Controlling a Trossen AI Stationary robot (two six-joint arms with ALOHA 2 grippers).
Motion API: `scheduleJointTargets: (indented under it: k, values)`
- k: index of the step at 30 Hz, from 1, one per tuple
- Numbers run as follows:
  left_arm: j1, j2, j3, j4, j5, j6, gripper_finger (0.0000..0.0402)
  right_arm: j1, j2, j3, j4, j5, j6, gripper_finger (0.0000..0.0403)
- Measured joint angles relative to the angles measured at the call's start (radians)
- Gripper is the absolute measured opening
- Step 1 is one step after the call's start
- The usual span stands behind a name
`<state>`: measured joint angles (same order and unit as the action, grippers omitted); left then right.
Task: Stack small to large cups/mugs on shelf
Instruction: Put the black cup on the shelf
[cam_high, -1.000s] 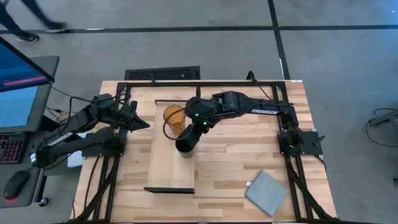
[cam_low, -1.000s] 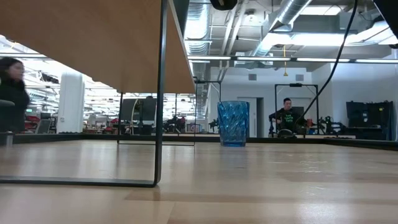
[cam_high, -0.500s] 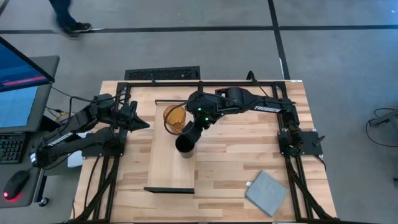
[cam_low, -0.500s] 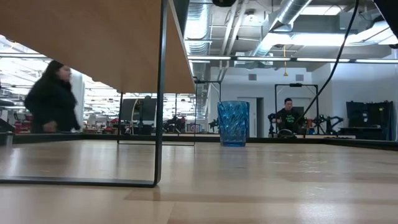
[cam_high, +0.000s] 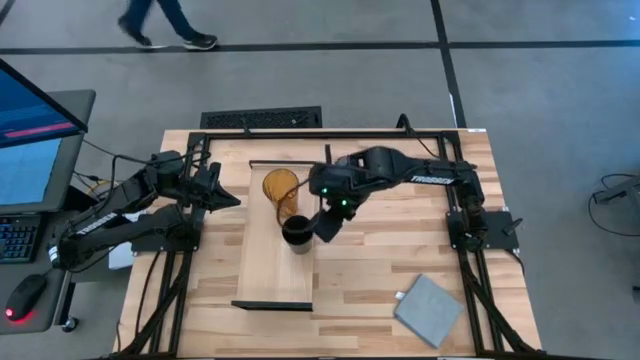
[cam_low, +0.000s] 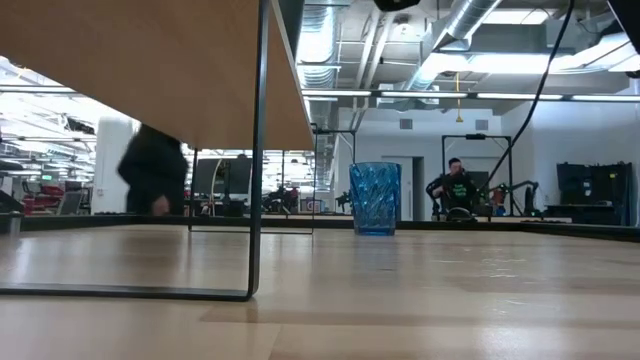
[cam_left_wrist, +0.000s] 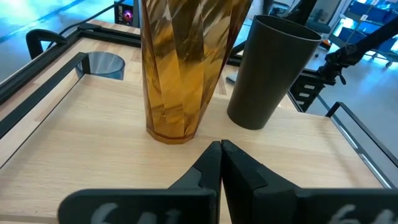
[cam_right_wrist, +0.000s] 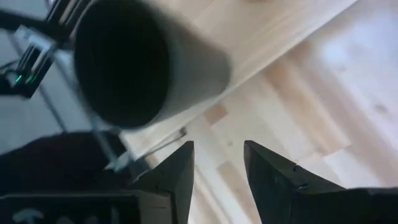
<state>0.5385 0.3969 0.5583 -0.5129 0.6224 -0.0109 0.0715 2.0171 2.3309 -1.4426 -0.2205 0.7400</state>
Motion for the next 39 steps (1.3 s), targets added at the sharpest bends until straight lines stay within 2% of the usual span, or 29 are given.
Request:
scheduleJointTargets:
  k: [10, 17, 22, 39]
  values:
    - [0.0, 0.0, 0.0, 0.002, -0.006, 0.0, 0.0, 0.031, 0.0, 0.0, 0.071, 0.016, 0.021, 0.016]
    - [0.0, 0.0, 0.0, 0.002, -0.006, 0.0, 0.0, 0.018, 0.044, -0.003, 0.017, 0.012, 0.022, 0.0155]
    - [0.0, 0.0, 0.0, -0.011, -0.006, 0.004, 0.0, 0.018, 0.092, -0.002, 0.027, -0.047, -0.02, 0.0154]
    - [0.0, 0.0, -0.001, -0.012, -0.006, 0.004, 0.0, 0.006, 0.113, 0.002, 0.184, -0.067, -0.068, 0.015]
